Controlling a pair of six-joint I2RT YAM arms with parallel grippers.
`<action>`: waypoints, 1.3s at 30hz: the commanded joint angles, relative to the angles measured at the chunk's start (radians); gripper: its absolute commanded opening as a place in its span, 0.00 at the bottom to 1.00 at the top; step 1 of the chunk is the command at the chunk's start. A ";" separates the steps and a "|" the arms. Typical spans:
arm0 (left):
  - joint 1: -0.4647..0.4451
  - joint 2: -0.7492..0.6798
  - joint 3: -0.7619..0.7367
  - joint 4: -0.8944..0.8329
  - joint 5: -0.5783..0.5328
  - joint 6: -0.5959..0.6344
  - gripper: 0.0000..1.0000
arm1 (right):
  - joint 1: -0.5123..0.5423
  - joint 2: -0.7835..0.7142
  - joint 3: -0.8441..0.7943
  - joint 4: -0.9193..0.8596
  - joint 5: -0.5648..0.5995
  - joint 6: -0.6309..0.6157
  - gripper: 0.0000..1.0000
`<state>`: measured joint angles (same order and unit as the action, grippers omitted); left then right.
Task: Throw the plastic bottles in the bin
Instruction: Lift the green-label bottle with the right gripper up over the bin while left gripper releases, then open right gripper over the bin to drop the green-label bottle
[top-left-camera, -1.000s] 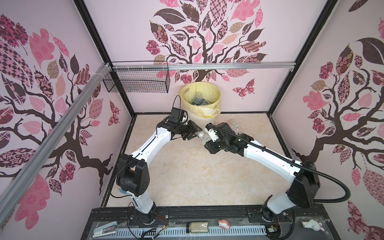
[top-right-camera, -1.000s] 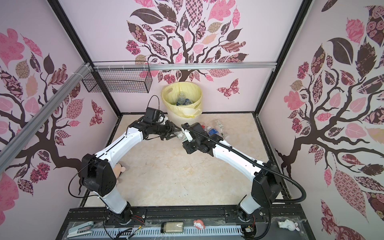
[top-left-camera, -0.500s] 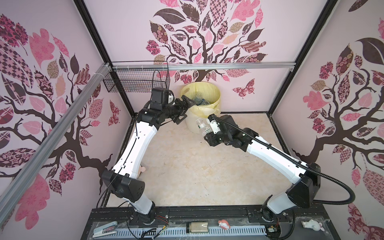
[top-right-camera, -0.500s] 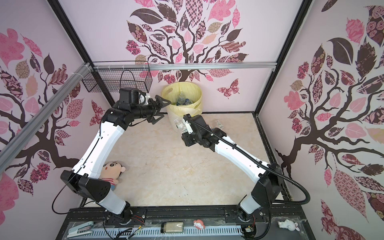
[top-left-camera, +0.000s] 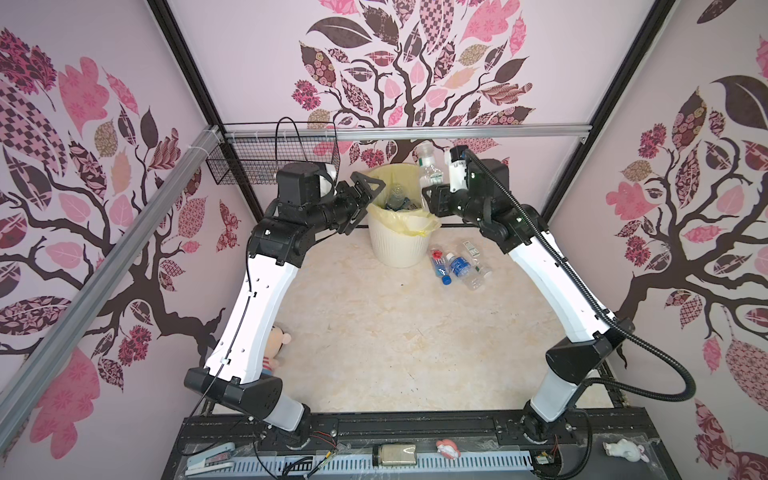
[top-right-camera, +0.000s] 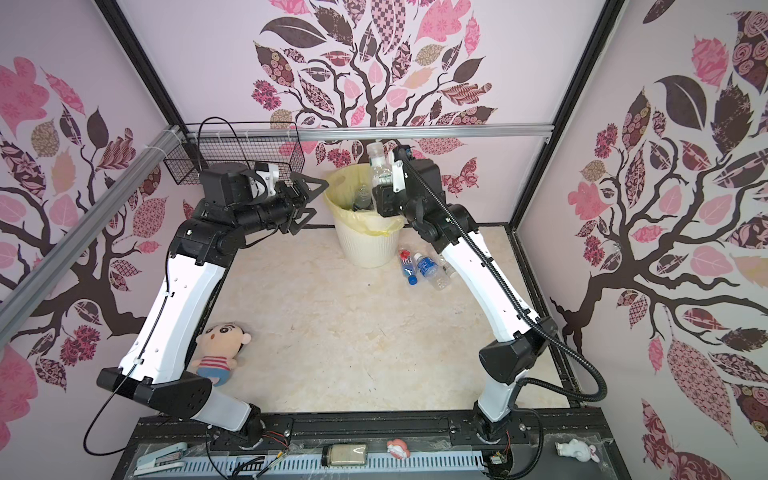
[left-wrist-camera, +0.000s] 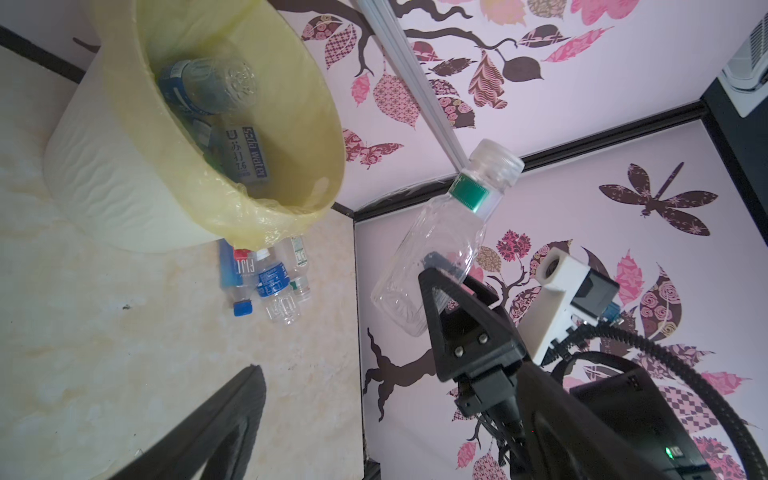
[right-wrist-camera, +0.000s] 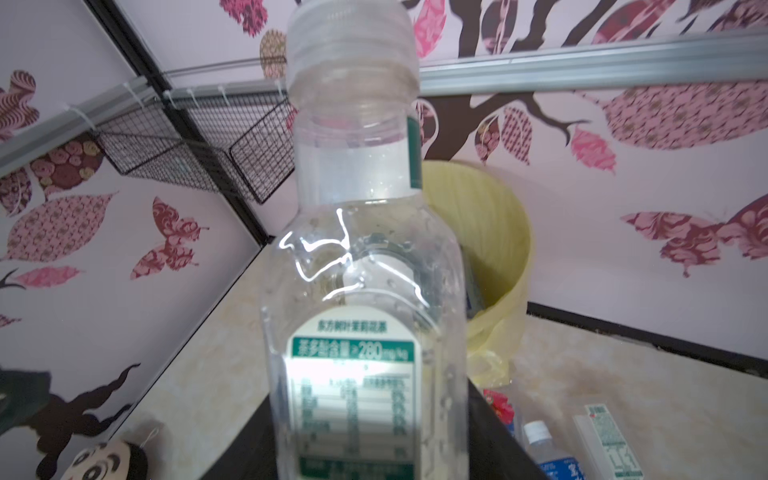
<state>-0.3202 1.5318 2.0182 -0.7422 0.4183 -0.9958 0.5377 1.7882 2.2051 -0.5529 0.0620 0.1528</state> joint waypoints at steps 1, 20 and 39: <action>-0.011 0.009 0.063 -0.014 -0.024 0.053 0.97 | 0.009 0.067 0.163 0.046 0.076 -0.041 0.43; 0.025 0.025 0.027 -0.062 0.033 0.037 0.97 | -0.070 0.453 0.438 0.065 0.174 0.030 0.78; -0.033 0.033 -0.020 -0.042 -0.049 0.059 0.97 | -0.071 0.213 0.190 0.056 0.230 0.002 1.00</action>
<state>-0.3290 1.5585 2.0262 -0.8005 0.3992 -0.9623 0.4671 2.1017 2.4588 -0.4889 0.2470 0.1574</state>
